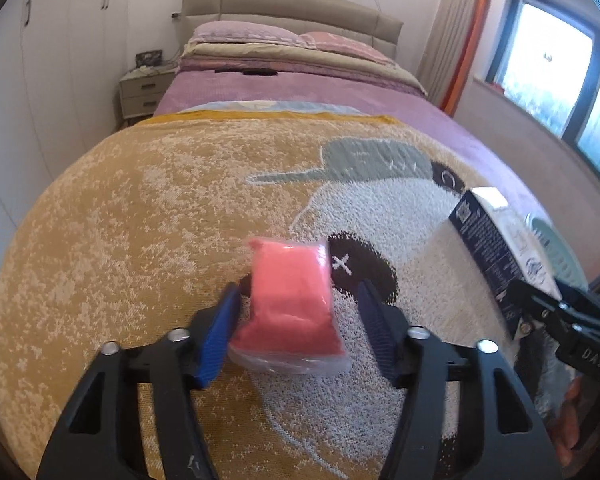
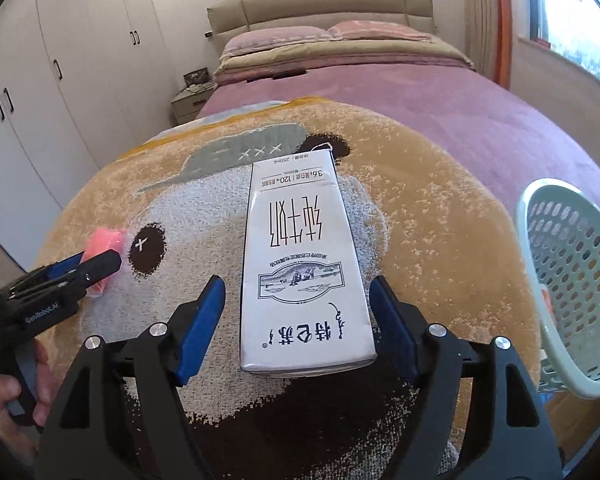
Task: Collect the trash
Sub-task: 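Carry the pink packet and milk carton over the teal basket and release both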
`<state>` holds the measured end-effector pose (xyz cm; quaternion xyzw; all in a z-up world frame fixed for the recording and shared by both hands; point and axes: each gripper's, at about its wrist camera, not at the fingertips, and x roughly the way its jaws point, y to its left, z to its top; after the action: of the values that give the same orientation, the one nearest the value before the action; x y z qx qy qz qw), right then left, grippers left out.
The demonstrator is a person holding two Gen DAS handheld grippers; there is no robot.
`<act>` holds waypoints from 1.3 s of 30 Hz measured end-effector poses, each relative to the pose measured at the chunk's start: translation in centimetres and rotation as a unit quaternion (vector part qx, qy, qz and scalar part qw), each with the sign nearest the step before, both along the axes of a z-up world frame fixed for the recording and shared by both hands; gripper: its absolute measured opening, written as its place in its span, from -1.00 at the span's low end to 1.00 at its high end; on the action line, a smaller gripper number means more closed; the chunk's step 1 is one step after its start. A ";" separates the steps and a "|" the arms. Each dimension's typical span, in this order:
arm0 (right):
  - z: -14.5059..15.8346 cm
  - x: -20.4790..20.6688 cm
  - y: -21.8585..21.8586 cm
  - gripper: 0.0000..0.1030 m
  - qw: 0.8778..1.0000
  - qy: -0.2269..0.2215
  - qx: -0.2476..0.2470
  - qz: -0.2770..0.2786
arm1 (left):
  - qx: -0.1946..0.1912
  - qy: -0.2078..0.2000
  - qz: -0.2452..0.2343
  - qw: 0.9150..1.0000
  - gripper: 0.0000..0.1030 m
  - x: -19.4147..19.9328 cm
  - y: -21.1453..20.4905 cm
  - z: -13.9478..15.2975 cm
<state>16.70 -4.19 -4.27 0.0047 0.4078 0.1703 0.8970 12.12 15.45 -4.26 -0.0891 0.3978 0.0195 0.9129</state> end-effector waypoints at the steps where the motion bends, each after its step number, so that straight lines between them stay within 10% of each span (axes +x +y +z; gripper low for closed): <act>1: -0.1 0.0 0.2 0.31 1.000 0.000 -0.007 -0.002 | 0.007 0.003 -0.002 1.000 -0.18 0.1 -0.3 0.0; 3: -0.3 0.0 0.5 0.04 1.000 0.006 -0.015 0.002 | 0.021 0.006 -0.004 1.000 -0.20 0.1 -0.7 0.0; 16: 5.0 -2.5 -4.5 0.03 0.997 -0.040 0.058 -0.001 | -0.013 -0.039 -0.068 0.997 -0.21 -1.5 -6.4 4.1; 21: 6.8 -2.7 -10.0 0.03 0.993 -0.056 0.099 -0.043 | -0.076 -0.052 -0.124 0.988 -0.21 -0.2 -10.2 6.3; 39: 4.1 -0.6 -28.3 0.03 0.965 -0.036 0.094 -0.241 | -0.048 -0.032 -0.278 0.959 -0.21 6.0 -30.0 6.4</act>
<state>16.10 -32.52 -0.20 0.1807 0.3440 -0.0133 0.9213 18.13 -14.51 2.10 -0.0193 0.3775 -0.2572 0.8894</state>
